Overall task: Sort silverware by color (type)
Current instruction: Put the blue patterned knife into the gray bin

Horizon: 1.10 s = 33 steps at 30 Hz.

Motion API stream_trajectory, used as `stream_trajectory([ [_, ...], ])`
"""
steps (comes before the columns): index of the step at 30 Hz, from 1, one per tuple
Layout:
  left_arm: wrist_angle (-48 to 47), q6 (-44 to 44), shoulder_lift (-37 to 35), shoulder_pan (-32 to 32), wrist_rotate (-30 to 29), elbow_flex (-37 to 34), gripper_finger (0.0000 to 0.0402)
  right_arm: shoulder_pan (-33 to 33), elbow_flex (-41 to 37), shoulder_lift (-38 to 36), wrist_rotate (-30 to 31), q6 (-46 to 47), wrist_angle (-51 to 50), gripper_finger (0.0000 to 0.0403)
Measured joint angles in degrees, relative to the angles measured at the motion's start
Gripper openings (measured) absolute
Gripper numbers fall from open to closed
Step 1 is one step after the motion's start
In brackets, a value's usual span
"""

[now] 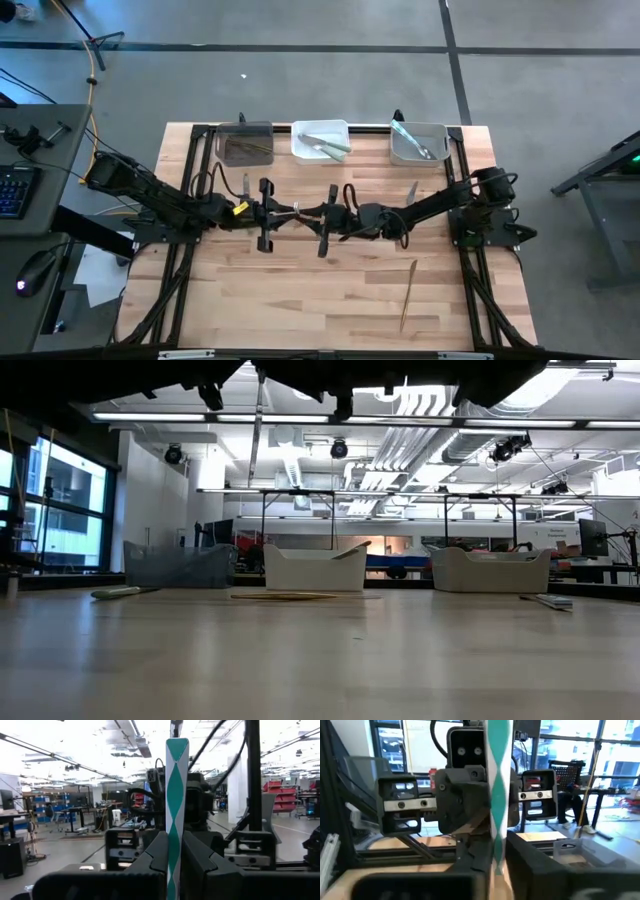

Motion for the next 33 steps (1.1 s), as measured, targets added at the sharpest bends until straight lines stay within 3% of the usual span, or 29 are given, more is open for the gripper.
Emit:
stream_trajectory([
  [2, -0.11, -0.08, -0.01, 0.15, -0.28, 0.00, 0.0018, 0.01, 0.00, 0.00, 0.02, -1.32, -0.15, 0.0013],
  [11, -0.26, -1.03, -0.01, 0.27, -1.49, -0.32, 0.0116, -0.63, -0.07, -5.22, 2.09, -2.35, -9.90, 0.0007],
  [19, 0.05, -6.32, -0.01, 0.27, -1.66, -5.89, 0.0159, -4.78, -0.04, -19.14, 6.96, -2.19, -39.61, 0.0005],
  [27, 0.61, -7.47, -0.01, 0.27, -4.42, -8.03, 0.0160, -23.55, -0.07, -29.95, 7.53, -2.90, -73.19, 0.0002],
  [33, 0.31, -7.11, -0.01, 0.27, -4.42, -8.03, 0.0160, -39.60, -2.30, -30.37, 4.63, -14.52, -77.72, 0.0002],
])
